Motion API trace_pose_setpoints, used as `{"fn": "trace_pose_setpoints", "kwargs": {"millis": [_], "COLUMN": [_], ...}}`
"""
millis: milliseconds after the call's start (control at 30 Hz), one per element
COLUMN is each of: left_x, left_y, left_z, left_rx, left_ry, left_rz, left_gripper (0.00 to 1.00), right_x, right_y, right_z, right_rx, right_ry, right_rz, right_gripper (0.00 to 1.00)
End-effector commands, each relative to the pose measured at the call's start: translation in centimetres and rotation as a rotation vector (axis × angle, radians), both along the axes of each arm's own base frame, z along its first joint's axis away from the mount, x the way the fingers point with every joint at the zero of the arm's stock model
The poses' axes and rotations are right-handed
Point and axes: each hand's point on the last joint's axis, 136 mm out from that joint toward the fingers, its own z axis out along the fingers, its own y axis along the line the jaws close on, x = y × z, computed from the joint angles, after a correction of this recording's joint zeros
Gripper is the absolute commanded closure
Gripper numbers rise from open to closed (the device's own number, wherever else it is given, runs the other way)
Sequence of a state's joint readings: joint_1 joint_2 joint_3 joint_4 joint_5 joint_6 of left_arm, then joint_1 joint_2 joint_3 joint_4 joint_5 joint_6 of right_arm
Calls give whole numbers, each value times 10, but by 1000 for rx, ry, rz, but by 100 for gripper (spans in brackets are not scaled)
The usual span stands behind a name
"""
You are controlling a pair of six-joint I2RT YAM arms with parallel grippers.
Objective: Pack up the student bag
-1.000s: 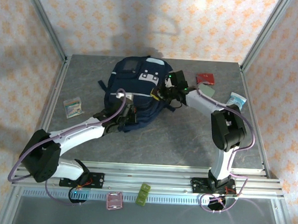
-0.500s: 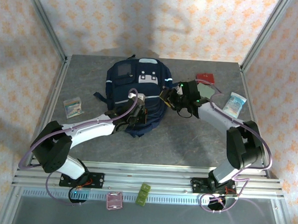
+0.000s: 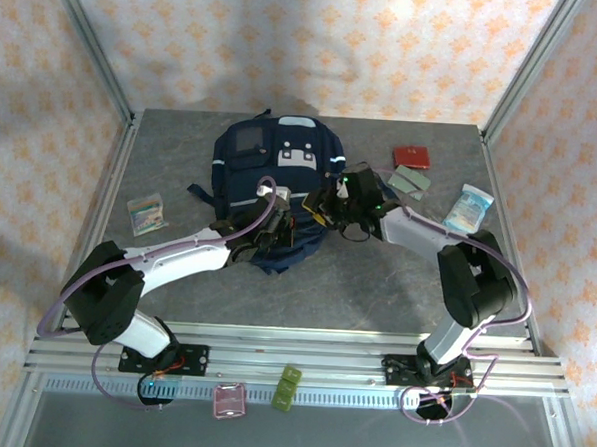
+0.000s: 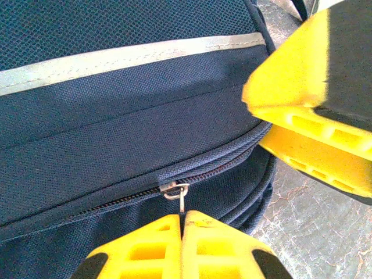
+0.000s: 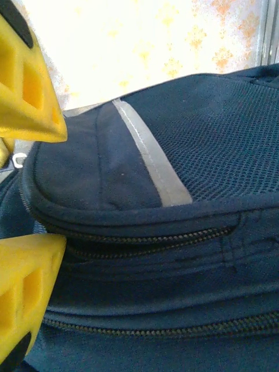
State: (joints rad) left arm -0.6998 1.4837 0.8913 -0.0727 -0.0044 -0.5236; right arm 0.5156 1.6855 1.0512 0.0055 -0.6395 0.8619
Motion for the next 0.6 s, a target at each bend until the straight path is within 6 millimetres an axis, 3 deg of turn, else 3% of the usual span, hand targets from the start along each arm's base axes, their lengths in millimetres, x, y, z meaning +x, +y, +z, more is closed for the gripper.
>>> {"fn": "trace_pose_setpoints", "kwargs": {"millis": [0,100,167,333,467,567], "left_x": [3,2,1,-1,-4,-4], "left_y": [-7,0,10,50,80,115], "left_z": [8,0,-8,-24,-32,-37], "left_rx": [-16,14,67,251,307,310], "left_ry": [-21,-15,-14,-21,-4,15], "left_rz": [-15,4,24,102,158,239], "left_gripper": [100,100,100,100,100,100], "right_x": [19,25,25,24,27,32], "right_y": [8,14,16,12,-3,-14], "right_z": [21,22,20,21,23,25], "right_rx": [40,63,65,68,66,70], "right_ry": [-61,-64,-58,-70,-90,-102], "right_rz": [-25,-20,-13,-17,-55,-78], "right_gripper": [66,93,100,100,100,100]}}
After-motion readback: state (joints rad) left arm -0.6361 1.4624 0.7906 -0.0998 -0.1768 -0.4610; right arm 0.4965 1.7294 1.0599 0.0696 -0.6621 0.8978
